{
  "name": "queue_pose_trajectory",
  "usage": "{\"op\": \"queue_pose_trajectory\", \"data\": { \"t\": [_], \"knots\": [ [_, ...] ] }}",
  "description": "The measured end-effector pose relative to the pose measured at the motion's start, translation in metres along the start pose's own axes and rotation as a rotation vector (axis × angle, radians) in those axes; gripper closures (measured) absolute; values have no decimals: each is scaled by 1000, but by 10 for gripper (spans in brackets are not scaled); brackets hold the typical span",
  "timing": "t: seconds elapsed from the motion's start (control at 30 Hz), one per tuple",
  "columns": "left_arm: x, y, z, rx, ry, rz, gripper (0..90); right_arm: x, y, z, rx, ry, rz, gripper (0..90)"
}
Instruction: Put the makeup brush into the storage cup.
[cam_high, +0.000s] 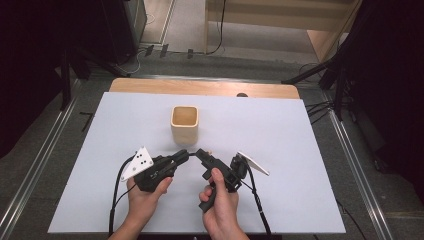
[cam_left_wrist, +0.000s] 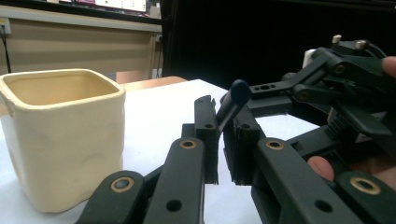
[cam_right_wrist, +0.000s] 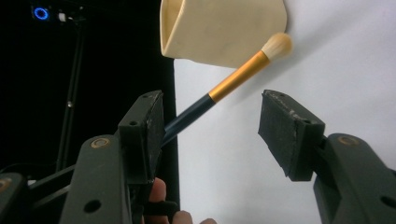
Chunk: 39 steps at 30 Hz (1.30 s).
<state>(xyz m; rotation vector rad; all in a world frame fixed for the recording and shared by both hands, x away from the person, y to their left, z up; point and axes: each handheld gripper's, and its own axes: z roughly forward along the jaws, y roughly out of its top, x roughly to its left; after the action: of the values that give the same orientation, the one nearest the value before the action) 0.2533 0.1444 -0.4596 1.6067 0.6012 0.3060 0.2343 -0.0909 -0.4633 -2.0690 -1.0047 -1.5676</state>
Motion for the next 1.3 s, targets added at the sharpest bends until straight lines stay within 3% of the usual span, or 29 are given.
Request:
{"op": "queue_pose_trajectory", "data": {
  "t": [0.43,0.57,0.6,0.63,0.67,0.7,0.73,0.77,0.83,0.93,0.97,1.03,1.07,1.2,1.3],
  "knots": [
    [-10,-4,5,-4,-18,30,855,-9,7,1,32,21,46,485],
    [-14,-6,7,0,-34,41,854,-10,9,2,48,41,59,589],
    [-14,-6,7,16,-69,29,785,-12,10,0,47,72,55,752],
    [-14,-6,7,16,-69,29,626,-12,10,0,47,72,55,752],
    [-14,-5,8,54,-74,6,478,-11,12,-4,46,104,37,835],
    [-13,-4,9,73,-81,-11,349,-11,13,-6,31,135,15,838],
    [-12,-3,9,85,-90,-27,268,-10,15,-8,19,161,-32,839],
    [-12,-3,9,85,-90,-27,229,-10,15,-8,19,161,-32,839],
    [-9,-2,10,106,-101,-60,208,-2,18,-15,-22,155,-186,841],
    [-8,0,10,122,-100,-66,210,5,21,-19,-56,104,-340,841],
    [-8,0,10,122,-100,-66,218,5,21,-19,-56,104,-340,841],
    [-7,1,10,128,-105,-70,233,10,22,-21,-70,62,-436,840],
    [-7,1,10,136,-106,-69,277,13,23,-22,-81,43,-522,841],
    [-8,1,11,146,-111,-65,367,21,23,-25,-82,-2,-650,841],
    [-11,3,12,170,-110,-52,410,27,19,-25,-96,-48,-782,841]
  ]
}}
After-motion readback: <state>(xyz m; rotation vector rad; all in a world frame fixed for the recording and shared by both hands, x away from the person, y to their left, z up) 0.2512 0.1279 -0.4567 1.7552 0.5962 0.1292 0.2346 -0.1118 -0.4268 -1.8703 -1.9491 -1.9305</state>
